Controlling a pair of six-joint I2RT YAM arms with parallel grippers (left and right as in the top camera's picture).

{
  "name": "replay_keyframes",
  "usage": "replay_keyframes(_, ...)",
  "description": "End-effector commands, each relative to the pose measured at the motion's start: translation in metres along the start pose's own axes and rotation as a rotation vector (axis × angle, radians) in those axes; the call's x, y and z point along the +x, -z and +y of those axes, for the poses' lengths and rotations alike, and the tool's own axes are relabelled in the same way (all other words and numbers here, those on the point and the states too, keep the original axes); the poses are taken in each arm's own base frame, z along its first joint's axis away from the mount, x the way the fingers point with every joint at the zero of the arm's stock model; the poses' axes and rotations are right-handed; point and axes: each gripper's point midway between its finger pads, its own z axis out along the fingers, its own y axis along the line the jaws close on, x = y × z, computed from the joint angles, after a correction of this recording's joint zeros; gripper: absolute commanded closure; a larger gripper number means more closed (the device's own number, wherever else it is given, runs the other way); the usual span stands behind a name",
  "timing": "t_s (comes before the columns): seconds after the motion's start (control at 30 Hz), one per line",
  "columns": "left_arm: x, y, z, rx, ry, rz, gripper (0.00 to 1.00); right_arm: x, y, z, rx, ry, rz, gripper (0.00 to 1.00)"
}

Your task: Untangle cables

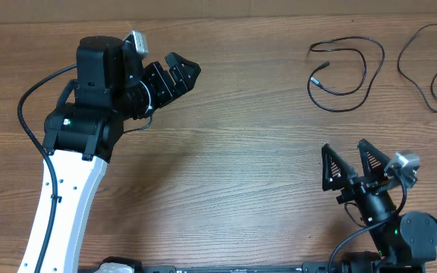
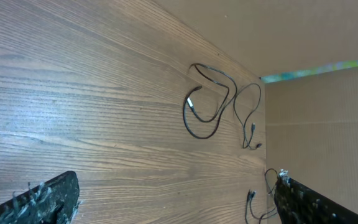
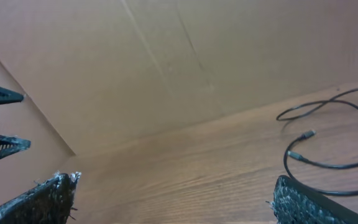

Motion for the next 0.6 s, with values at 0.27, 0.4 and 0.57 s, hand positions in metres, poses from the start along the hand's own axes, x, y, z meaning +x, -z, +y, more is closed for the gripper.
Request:
replay_keyframes(0.27,-0.002,0.002,-0.006,0.011,-0.033,-0.009,0.00,0.003,0.011,-0.005,-0.016,0.030,-0.123,0.00)
replay_keyframes(0.4,-0.002,0.002,-0.006,0.012,-0.033,-0.009,0.01,0.007,0.009,-0.008,-0.026,0.035,-0.144,0.00)
replay_keyframes(0.57,-0.002,0.002,-0.006,0.012,-0.033,-0.009,0.01,0.013,0.006,-0.012,-0.007,0.025,-0.143,0.00)
